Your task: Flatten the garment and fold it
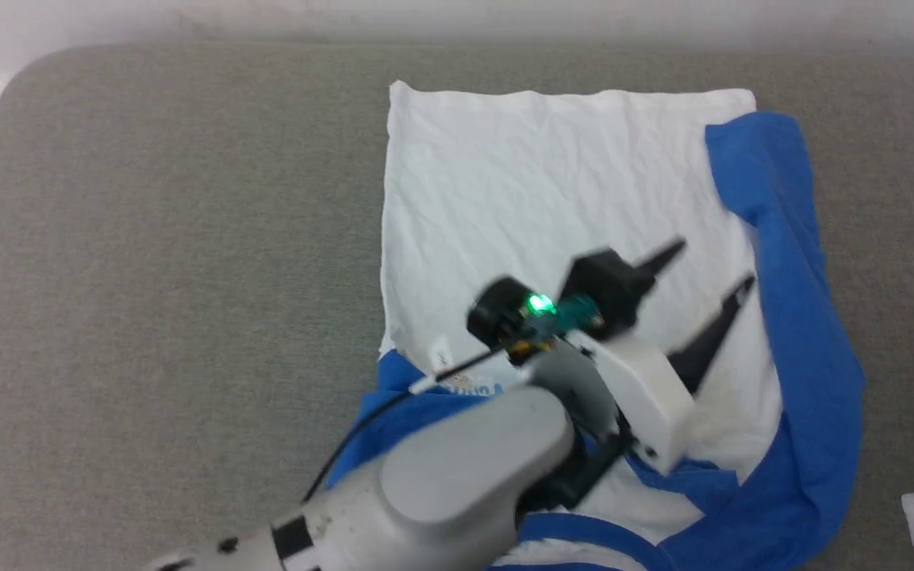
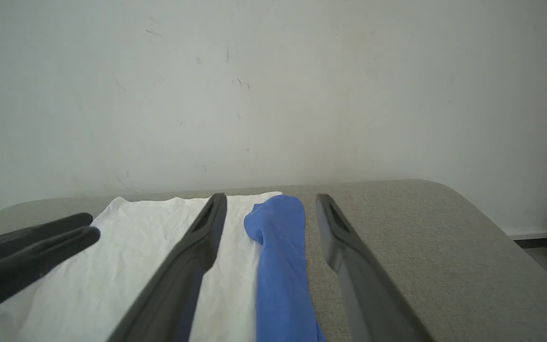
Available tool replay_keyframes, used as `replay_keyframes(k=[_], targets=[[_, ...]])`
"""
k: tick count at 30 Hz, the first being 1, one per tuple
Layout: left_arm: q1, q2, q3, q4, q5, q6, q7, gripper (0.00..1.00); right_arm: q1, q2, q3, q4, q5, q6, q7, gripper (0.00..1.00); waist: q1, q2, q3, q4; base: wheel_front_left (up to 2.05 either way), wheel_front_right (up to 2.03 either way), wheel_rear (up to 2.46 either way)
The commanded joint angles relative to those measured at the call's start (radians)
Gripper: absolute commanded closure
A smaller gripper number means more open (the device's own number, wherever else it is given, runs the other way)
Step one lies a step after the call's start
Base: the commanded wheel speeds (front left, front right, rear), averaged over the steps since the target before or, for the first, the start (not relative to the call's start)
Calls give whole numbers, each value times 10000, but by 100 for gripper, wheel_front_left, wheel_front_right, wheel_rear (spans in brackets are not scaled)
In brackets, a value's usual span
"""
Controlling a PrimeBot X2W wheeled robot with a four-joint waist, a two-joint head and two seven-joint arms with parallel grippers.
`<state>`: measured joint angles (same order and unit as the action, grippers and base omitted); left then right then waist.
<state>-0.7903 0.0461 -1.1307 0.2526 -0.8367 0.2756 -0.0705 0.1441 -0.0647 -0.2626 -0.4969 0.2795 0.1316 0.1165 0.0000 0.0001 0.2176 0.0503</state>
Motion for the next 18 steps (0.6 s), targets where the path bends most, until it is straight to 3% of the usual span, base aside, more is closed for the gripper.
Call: replay_keyframes(k=[1, 6, 9, 14, 18], targets=[[-269, 217, 298, -21, 166, 174, -370, 0, 97, 36, -19, -49, -93, -9, 55, 0, 0, -1, -288, 318, 0, 0, 0], [-170, 1461, 1603, -838, 300, 662, -1468, 0, 198, 94, 22, -104, -121, -9, 87, 0, 0, -1, -438, 517, 0, 0, 0], [233, 2547, 2308, -1418, 555, 1054, -1734, 0, 222, 114, 117, -99, -129, -9, 106, 0, 0, -1, -468, 584, 0, 0, 0], [1645, 4020, 3807, -2684, 908, 2089, -1894, 0, 197, 132, 235, -69, -139, -9, 91, 0, 0, -1, -448, 615, 0, 0, 0], [3253, 4795, 5025, -4024, 1808, 3028, -1908, 0, 198, 139, 301, 7, -105, -9, 49, 0, 0, -1, -425, 618, 0, 0, 0]])
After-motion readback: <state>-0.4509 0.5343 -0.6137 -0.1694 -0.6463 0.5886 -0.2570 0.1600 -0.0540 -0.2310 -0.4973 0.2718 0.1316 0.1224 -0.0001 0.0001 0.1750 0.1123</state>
